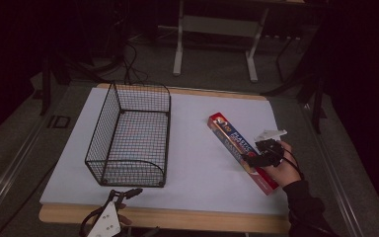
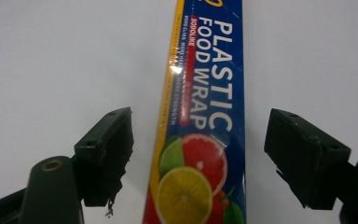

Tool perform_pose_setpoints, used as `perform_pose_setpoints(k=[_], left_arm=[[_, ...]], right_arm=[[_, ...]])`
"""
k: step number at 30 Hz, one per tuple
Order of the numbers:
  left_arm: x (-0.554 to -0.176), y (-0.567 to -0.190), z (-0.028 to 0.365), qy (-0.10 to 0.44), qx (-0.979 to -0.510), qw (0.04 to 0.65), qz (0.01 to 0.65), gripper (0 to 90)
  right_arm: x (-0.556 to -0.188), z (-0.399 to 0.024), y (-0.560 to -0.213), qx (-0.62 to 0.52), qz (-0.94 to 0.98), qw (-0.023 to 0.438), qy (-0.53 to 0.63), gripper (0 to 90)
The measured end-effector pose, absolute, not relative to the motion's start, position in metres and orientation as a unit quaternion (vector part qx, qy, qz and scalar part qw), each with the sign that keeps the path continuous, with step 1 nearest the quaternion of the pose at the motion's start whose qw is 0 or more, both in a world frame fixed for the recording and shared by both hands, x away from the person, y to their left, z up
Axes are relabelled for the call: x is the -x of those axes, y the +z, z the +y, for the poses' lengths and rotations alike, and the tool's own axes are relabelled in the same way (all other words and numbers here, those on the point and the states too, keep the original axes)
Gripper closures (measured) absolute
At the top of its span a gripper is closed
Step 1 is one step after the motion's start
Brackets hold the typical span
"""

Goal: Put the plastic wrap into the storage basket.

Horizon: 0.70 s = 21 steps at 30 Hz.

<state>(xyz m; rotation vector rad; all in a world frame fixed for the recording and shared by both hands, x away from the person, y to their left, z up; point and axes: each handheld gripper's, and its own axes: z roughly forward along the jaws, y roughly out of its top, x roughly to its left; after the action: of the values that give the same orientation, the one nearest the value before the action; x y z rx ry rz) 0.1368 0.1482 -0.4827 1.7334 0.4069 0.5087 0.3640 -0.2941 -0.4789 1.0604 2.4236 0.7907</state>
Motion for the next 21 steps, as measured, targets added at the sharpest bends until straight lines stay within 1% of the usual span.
perform_pose_setpoints(k=[9,13,14,21], left_arm=[[-0.137,-0.483,0.148,0.218,-0.747,0.603,0.176,0.0],[-0.137,-0.483,0.148,0.217,-0.747,0.603,0.175,0.0],[-0.137,-0.483,0.148,0.217,-0.748,0.603,0.175,0.0],[-0.137,-0.483,0.149,0.217,-0.747,0.603,0.175,0.0]], right_arm=[[-0.382,-0.289,-0.483,-0.386,0.865,0.182,0.264,23.3],[-0.388,-0.288,-0.484,-0.39,0.868,0.172,0.256,24.3],[-0.394,-0.286,-0.487,-0.392,0.872,0.158,0.247,24.3],[-0.405,-0.279,-0.492,-0.393,0.879,0.144,0.228,24.2]])
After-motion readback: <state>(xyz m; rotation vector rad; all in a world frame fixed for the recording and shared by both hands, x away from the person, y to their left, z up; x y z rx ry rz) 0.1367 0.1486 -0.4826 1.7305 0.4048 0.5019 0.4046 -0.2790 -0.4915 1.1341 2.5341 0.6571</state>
